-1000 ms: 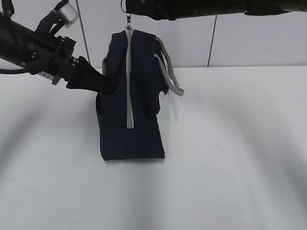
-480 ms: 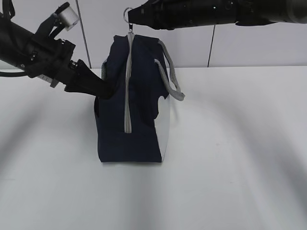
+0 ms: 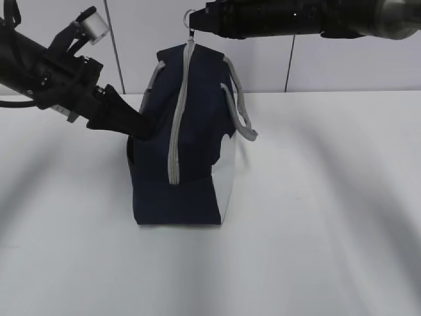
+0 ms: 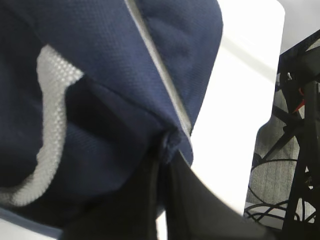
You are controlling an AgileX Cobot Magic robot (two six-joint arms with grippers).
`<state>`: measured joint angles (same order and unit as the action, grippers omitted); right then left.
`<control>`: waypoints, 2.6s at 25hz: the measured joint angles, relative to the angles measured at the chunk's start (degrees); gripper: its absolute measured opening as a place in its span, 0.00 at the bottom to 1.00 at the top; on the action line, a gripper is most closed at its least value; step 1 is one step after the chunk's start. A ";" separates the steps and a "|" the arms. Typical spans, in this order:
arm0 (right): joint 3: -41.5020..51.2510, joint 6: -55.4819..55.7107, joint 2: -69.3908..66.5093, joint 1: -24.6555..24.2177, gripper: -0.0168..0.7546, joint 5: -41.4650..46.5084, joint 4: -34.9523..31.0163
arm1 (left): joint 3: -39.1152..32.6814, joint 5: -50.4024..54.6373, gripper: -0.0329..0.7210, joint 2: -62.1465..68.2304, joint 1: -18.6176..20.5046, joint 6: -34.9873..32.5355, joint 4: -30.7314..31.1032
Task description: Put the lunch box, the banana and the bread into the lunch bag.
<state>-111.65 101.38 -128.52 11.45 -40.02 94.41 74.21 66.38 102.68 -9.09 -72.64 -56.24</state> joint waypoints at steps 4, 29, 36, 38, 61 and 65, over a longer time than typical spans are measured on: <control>-6.21 3.35 -4.87 -1.14 0.00 -2.76 0.64 | 0.00 0.20 0.05 0.00 0.00 0.05 0.68; -24.38 11.62 -19.88 -2.67 0.00 -10.41 3.99 | 0.00 0.66 0.05 0.00 0.00 0.11 2.56; -27.07 11.73 -19.96 -2.80 0.00 -12.50 4.24 | -0.13 1.12 0.24 -1.83 0.00 0.82 -2.28; -27.32 12.00 -19.96 -2.80 0.00 -12.90 5.05 | -0.13 1.37 0.39 -3.30 0.00 2.54 -2.79; -27.45 13.22 -19.96 -2.80 0.00 -13.12 7.51 | 8.97 -26.08 0.65 1.80 2.59 25.88 -19.27; -27.45 13.22 -19.96 -2.80 0.00 -13.12 7.51 | 11.78 -25.02 0.64 5.57 2.14 29.85 -19.21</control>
<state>-139.10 114.59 -148.48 8.65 -53.14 101.91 85.98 41.36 108.25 -6.95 -42.79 -75.44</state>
